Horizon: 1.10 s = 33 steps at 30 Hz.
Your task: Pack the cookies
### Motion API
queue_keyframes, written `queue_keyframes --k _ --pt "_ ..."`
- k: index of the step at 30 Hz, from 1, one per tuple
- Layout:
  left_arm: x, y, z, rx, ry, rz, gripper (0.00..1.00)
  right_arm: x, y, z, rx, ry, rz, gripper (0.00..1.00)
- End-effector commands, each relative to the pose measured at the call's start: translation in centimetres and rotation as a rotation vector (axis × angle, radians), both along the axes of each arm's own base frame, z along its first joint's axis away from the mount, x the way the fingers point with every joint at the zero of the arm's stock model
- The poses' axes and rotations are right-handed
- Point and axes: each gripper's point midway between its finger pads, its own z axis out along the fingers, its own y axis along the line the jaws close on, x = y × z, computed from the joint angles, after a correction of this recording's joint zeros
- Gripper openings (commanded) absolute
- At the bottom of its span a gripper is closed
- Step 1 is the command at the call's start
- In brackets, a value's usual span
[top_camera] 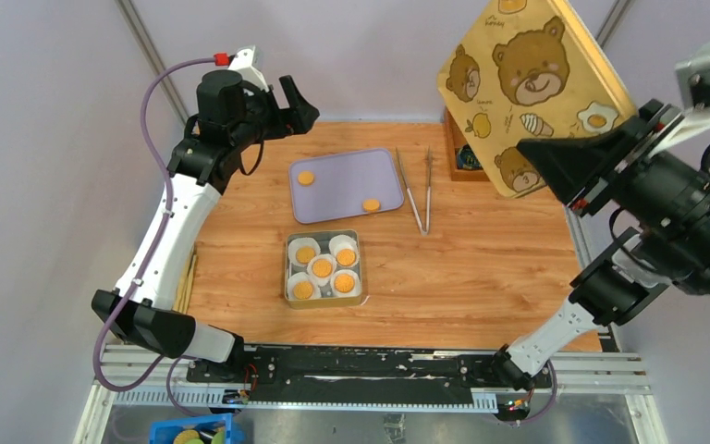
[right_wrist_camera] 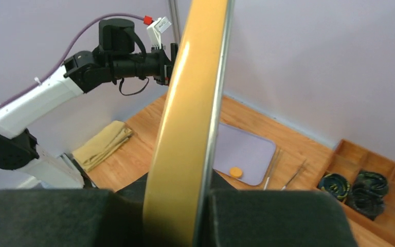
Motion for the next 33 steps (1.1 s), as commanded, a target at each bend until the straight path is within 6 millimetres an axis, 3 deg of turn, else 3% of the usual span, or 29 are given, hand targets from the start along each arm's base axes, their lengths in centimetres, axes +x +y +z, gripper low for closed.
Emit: queue_keyframes --k 1,5,7,15,22,29,33 --pt "-0.3 -0.7 1.5 -0.028 -0.034 -0.027 0.94 -1.3 1.5 0.4 0.013 0.021 0.006 0.05" --pt "-0.5 -0.6 1.4 -0.024 -0.029 -0.026 0.94 -0.7 4.0 0.9 -0.171 -0.066 -0.243 0.05" --pt "-0.7 -0.3 1.3 -0.015 -0.032 -0.017 0.94 -0.4 6.1 0.3 -0.261 -0.103 -0.345 0.05" --pt "-1.8 1.5 1.1 0.058 -0.028 0.035 0.94 6.3 8.0 -4.0 -0.506 -0.082 -0.739 0.04" --pt "-2.4 3.4 0.5 0.114 -0.019 0.112 0.94 13.0 4.9 -7.8 -0.669 0.003 -1.036 0.04" --pt "-3.0 5.3 0.5 0.15 -0.017 0.199 0.94 19.2 2.9 -10.0 -0.825 0.057 -1.237 0.04" --pt "-3.6 6.3 0.6 0.175 -0.019 0.227 0.94 22.7 1.6 -13.2 -0.952 0.099 -1.33 0.02"
